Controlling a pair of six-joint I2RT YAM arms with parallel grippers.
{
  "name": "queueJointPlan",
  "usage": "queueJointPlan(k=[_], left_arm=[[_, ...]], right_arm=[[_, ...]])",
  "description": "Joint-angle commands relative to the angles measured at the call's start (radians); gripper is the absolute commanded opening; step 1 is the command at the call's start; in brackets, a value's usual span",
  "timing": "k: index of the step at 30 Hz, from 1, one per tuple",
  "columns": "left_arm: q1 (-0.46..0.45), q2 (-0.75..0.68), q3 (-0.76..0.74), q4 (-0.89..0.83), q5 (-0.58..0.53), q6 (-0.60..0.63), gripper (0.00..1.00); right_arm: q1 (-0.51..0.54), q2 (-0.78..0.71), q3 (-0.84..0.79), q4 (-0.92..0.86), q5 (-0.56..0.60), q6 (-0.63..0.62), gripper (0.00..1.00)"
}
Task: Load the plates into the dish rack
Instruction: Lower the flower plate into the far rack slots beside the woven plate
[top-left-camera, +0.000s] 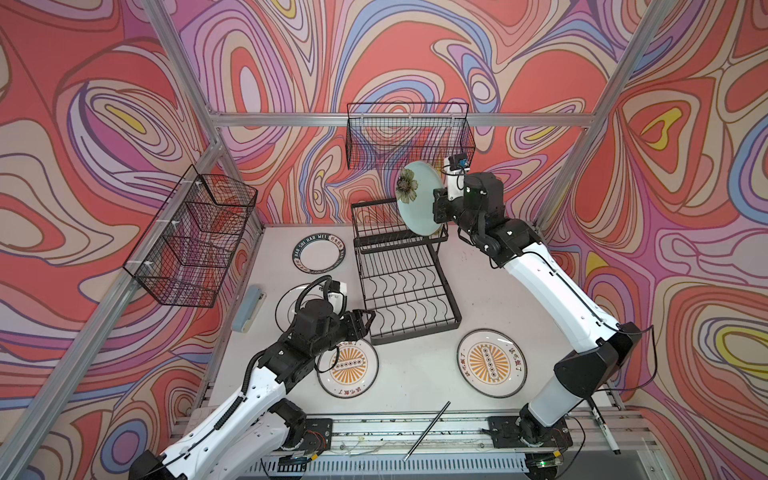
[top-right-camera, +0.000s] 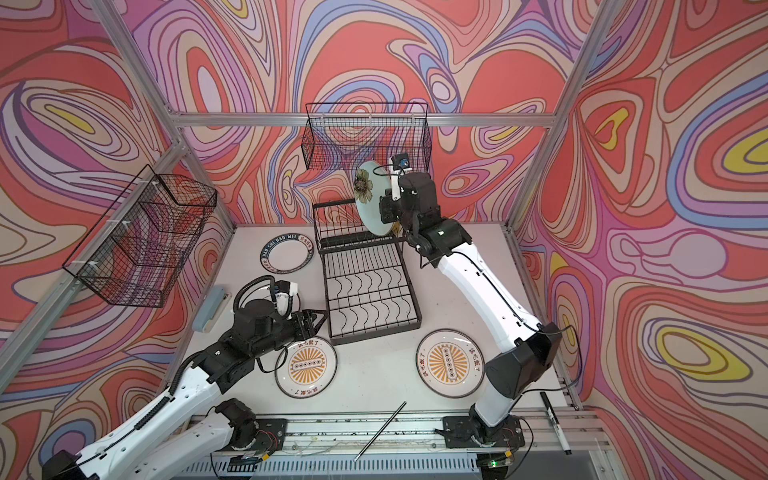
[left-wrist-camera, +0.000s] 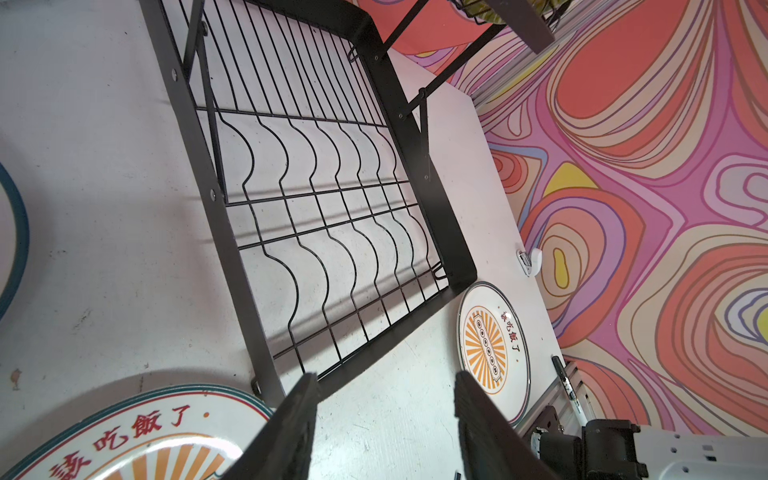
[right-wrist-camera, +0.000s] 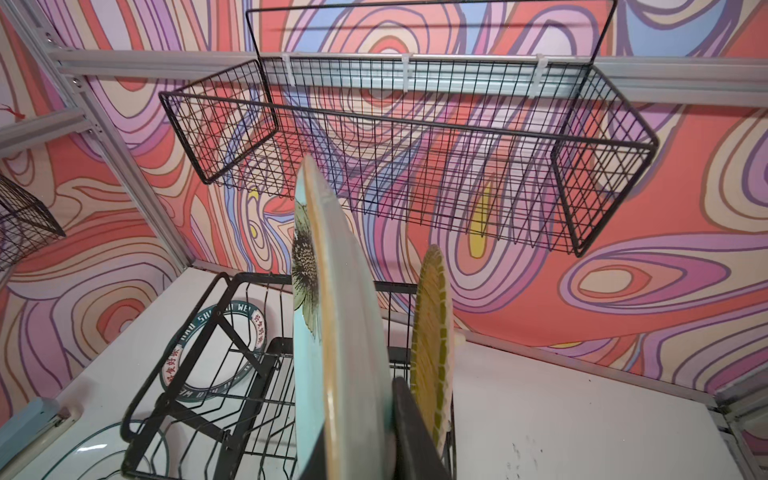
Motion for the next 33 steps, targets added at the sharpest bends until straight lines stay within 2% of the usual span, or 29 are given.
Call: queueJointPlan(k=[1,24,33], left_arm=[[-0.004,0.003,0.028,-0.014,-0.01,0.011,0.56],[-0.004,-0.002,0.024,-0.013,-0.001,-0.003,0.56],[-0.003,-0.011,0.026,-0.014,0.001,-0.006,0.56]], right_arm=[[0.001,-0.017,0.064,0.116,0.051,-0.02,0.0],[0.029,0.026,0.077,0.153,0.217,-0.063,0.0],[0.073,0.061,0.079,0.19,0.327,-0.114,0.0]])
